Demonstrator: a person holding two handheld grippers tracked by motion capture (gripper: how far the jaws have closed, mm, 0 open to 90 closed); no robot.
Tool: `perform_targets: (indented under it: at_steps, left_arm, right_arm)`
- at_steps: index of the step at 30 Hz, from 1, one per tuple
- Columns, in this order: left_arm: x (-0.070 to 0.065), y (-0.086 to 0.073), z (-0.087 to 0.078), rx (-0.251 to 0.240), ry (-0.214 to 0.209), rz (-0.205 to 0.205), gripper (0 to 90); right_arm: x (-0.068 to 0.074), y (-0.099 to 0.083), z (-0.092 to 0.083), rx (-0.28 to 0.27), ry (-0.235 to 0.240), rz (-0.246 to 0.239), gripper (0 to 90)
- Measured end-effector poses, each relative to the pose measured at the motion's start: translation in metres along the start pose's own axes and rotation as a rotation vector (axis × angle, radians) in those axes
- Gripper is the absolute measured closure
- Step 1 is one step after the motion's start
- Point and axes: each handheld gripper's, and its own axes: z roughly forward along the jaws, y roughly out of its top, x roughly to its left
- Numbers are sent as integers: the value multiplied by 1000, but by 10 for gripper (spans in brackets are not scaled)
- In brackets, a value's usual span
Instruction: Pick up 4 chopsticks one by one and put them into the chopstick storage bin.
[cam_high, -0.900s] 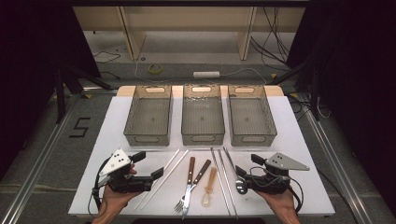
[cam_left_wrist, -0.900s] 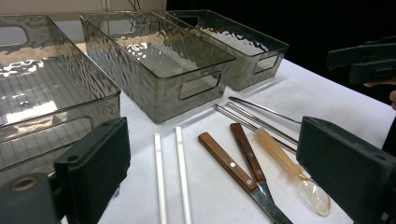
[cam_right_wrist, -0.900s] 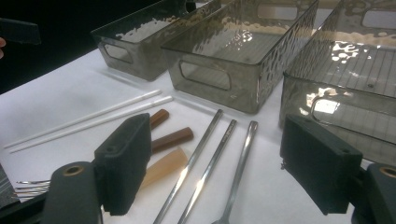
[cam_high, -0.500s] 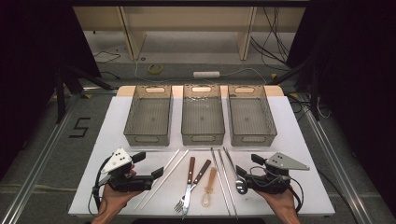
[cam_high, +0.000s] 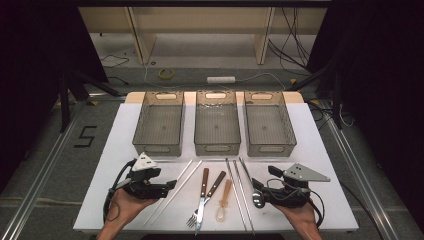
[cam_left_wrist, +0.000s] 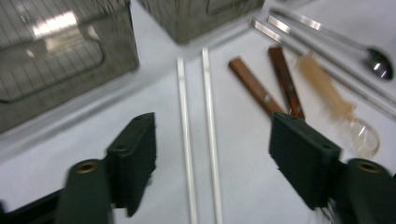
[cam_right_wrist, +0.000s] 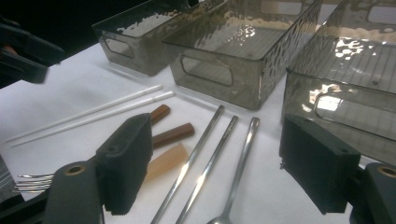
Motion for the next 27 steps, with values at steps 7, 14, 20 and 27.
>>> perform_targets:
  at_steps: [7, 14, 20, 27]
  left_arm:
    - [1, 3, 15, 121, 40, 8, 501]
    - [6, 4, 29, 235, 20, 28, 620]
    - [8, 3, 40, 316, 14, 31, 686]
    - [7, 2, 50, 376, 24, 50, 744]
  right_arm:
    - [1, 0, 1, 6, 9, -7, 271]
    - [1, -1, 2, 13, 13, -12, 271]
    - [1, -1, 2, 17, 16, -9, 271]
    - [2, -1, 2, 21, 16, -11, 271]
